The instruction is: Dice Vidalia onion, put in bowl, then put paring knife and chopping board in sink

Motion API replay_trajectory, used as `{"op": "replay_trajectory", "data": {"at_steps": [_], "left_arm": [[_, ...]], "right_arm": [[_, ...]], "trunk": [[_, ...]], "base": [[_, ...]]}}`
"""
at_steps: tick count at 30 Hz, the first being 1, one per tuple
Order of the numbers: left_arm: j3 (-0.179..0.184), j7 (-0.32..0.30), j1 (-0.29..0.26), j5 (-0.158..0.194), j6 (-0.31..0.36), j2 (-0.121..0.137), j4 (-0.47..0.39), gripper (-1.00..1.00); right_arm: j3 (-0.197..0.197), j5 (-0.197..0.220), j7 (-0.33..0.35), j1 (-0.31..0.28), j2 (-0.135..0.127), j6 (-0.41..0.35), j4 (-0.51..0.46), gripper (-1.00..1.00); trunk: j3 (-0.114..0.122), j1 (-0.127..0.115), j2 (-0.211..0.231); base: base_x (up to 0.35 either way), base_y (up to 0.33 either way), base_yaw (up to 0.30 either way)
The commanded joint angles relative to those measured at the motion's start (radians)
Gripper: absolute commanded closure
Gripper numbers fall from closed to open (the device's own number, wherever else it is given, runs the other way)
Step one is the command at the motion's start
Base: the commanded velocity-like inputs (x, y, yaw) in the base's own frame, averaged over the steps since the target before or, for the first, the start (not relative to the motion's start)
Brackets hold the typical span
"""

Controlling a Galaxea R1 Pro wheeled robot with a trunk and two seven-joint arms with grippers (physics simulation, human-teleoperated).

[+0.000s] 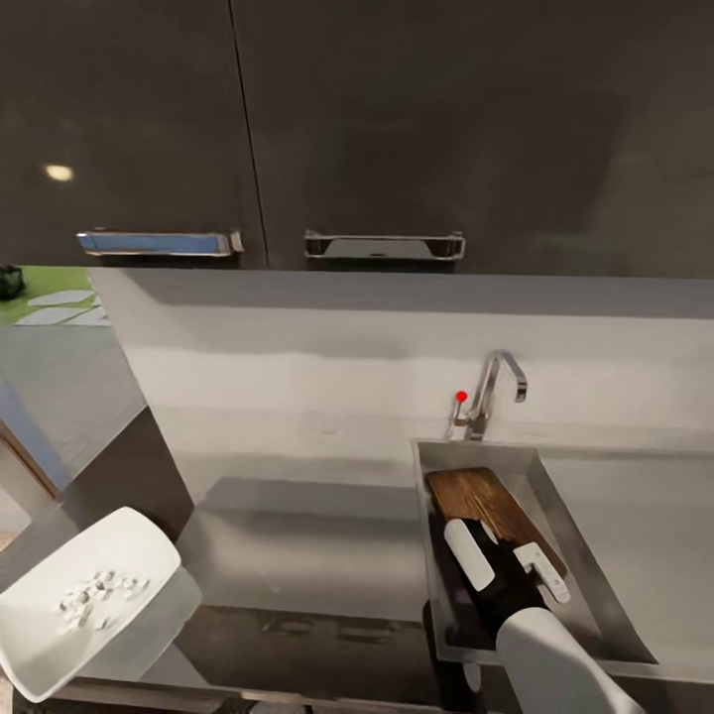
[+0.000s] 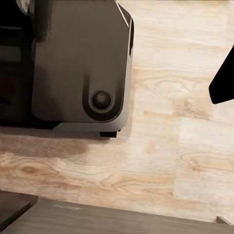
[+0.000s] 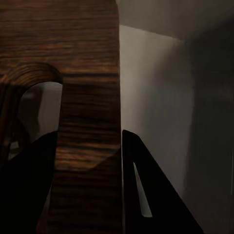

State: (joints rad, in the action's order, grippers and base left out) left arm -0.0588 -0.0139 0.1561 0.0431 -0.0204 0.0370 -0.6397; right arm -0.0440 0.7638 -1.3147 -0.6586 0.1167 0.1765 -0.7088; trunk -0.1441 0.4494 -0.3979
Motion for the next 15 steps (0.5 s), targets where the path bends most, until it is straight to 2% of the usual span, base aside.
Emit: {"op": "replay_trajectory", "data": {"at_steps": [1,6,15], "left_arm": [[-0.001,-0.001,0.0,0.004,-0.001,0.0,-0.001,-1.0],[-0.001,-0.001,0.0,0.004,-0.001,-0.001,-0.001,-1.0],[-0.001,-0.001,0.0,0.004,-0.001,-0.001,-0.001,-1.0]], "right_arm": [[-0.005,0.006,-0.002,-0.001,-0.003,0.01,0.0,1.0],[-0.004,0.006,-0.001,-0.001,-0.01,0.011,0.0,1.0],[-0.004,0.006,0.026,-0.001,-0.012,0.011,0.014,1.0]], "trunk": [[-0.003,0.001,-0.002],[-0.011,0.001,-0.002],[-0.024,0.001,-0.002]], "base": [[0.0,-0.103,0.092],[0.0,-0.134,0.033],[0.0,-0.025,-0.148]]}}
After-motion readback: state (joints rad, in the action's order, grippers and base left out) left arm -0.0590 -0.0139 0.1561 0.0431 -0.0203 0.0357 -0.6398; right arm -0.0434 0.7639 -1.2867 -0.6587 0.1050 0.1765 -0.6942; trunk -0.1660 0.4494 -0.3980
